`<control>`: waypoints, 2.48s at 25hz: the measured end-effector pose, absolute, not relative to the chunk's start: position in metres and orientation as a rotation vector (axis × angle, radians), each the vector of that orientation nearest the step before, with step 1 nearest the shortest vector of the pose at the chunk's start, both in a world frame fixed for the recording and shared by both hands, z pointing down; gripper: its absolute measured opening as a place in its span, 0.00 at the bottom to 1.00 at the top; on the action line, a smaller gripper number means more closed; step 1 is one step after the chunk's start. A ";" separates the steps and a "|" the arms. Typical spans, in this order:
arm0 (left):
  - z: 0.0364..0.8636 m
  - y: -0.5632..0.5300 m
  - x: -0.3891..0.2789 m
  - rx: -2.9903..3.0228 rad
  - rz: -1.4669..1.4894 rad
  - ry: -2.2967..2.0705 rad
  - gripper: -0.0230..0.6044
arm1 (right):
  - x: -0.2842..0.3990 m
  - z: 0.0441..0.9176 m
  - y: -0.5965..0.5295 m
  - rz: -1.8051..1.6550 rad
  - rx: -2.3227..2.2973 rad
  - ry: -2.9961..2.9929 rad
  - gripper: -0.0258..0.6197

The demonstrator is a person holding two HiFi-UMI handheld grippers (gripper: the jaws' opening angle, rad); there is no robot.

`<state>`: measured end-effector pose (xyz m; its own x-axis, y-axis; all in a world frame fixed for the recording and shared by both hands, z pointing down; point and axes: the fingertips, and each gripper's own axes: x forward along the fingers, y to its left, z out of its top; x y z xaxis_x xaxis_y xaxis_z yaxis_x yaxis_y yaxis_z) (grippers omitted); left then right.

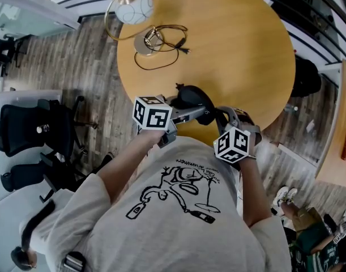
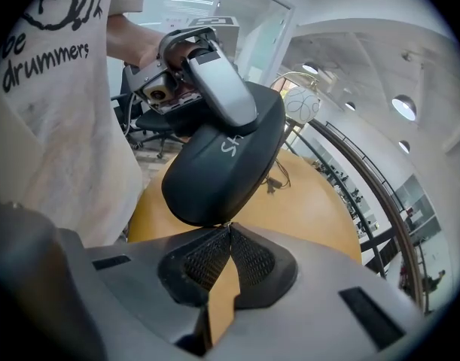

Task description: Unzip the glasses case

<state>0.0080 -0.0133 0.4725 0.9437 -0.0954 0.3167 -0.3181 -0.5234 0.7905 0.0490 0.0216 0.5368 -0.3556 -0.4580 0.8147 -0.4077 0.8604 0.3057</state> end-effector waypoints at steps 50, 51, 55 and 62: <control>0.533 0.057 0.019 2.341 1.112 -0.063 0.38 | 0.033 0.516 0.016 -0.387 0.553 -1.893 0.07; 0.535 0.058 0.019 2.341 1.136 -0.058 0.38 | 0.033 0.516 0.016 -0.400 0.546 -1.881 0.07; 0.547 0.058 0.016 2.352 1.265 -0.053 0.38 | 0.032 0.519 0.015 -0.479 0.505 -1.808 0.07; 0.569 0.050 0.012 2.376 1.488 -0.078 0.38 | 0.018 0.520 0.012 -0.647 0.436 -1.686 0.07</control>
<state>0.0119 0.0499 0.5689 0.4513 0.1298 0.8829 -0.2208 -0.9424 0.2514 0.0176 0.0119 0.5203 -0.2126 -0.6073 0.7655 0.0605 0.7737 0.6307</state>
